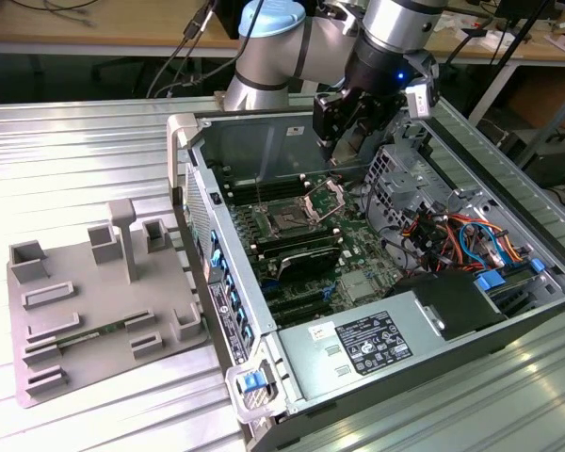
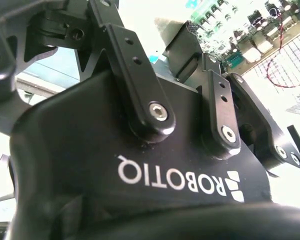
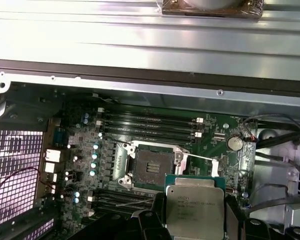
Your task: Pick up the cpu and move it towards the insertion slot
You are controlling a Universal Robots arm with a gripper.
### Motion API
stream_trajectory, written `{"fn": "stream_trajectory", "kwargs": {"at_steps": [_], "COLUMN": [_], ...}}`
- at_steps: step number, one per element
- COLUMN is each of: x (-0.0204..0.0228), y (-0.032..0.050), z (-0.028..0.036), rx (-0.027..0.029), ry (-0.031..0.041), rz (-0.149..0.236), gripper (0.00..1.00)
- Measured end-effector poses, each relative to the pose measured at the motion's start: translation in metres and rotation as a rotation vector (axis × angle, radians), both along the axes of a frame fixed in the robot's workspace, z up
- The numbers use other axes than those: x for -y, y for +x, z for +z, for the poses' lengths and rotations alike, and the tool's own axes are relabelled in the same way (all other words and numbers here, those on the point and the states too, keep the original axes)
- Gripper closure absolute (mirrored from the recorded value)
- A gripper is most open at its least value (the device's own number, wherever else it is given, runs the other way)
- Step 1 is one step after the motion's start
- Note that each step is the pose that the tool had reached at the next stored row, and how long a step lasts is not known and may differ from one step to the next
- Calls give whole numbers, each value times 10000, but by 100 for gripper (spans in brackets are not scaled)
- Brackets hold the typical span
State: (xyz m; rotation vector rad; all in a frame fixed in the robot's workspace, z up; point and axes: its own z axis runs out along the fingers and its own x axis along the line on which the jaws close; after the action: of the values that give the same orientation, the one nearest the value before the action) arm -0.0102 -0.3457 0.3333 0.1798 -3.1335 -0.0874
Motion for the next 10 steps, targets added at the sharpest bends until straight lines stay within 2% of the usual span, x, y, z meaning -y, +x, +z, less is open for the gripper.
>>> {"fn": "stream_trajectory", "kwargs": {"at_steps": [10], "x": [-82], "y": [56], "z": [-59], "rx": [0], "ry": [0], "rz": [0], "gripper": [45]}}
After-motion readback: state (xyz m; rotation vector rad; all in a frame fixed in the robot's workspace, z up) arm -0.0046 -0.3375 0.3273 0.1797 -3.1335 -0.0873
